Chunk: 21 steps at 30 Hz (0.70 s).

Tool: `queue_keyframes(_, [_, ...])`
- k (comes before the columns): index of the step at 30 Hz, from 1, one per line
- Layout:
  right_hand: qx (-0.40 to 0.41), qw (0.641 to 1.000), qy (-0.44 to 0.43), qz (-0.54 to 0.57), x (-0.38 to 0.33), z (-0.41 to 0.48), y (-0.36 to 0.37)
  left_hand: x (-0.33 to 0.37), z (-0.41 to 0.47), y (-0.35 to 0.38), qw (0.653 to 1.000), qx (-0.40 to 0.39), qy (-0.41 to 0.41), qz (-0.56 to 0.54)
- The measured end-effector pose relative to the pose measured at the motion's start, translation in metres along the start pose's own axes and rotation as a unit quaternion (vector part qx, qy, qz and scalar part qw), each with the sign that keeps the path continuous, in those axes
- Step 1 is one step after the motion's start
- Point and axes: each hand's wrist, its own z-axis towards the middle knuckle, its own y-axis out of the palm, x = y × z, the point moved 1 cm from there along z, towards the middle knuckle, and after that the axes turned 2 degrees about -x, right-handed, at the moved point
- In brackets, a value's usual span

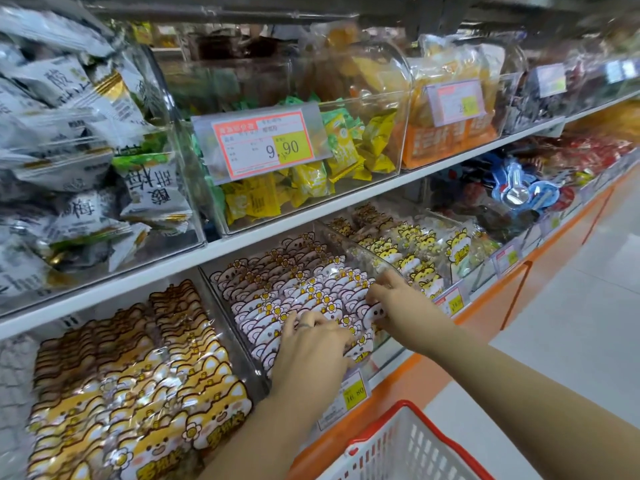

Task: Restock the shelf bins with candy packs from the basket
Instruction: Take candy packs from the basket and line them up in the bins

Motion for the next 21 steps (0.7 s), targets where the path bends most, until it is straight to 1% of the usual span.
queue_keyframes(3, [-0.002, 1.0, -0.012, 0.002, 0.004, 0.005, 0.003, -0.006, -0.001, 0.005, 1.0, 0.004, 0.022, 0.005])
queue_keyframes(6, [-0.006, 1.0, 0.006, 0.002, 0.001, -0.003, -0.002, -0.009, -0.005, 0.006, 0.999, 0.032, 0.036, -0.011])
queue_keyframes(7, [0.002, 1.0, 0.013, -0.016, -0.002, -0.007, -0.004, -0.009, -0.006, 0.006, 0.998, 0.042, 0.041, -0.012])
queue_keyframes(9, [0.073, 0.991, -0.007, -0.111, -0.011, -0.016, -0.011, -0.008, -0.006, 0.007, 0.998, 0.055, 0.043, 0.006])
queue_keyframes(10, [0.099, 0.985, -0.03, -0.136, -0.015, -0.019, -0.014, -0.007, -0.006, 0.008, 0.998, 0.051, 0.035, 0.016])
queue_keyframes(11, [0.108, 0.983, -0.059, -0.139, -0.016, -0.022, -0.013, -0.006, -0.006, 0.009, 0.998, 0.051, 0.029, 0.024])
queue_keyframes(14, [0.002, 0.994, -0.1, -0.044, -0.001, -0.025, -0.001, -0.003, -0.009, 0.01, 0.998, 0.047, 0.027, 0.033])
queue_keyframes(15, [-0.012, 0.994, -0.103, -0.037, 0.007, -0.026, 0.004, -0.002, -0.009, 0.009, 0.998, 0.05, 0.028, 0.034])
queue_keyframes(18, [-0.017, 0.992, -0.105, -0.07, 0.018, -0.031, 0.012, -0.003, -0.009, 0.012, 0.997, 0.048, 0.011, 0.054])
queue_keyframes(21, [-0.039, 0.992, -0.106, -0.047, 0.011, -0.031, 0.013, -0.001, -0.009, 0.016, 0.996, 0.049, -0.016, 0.066])
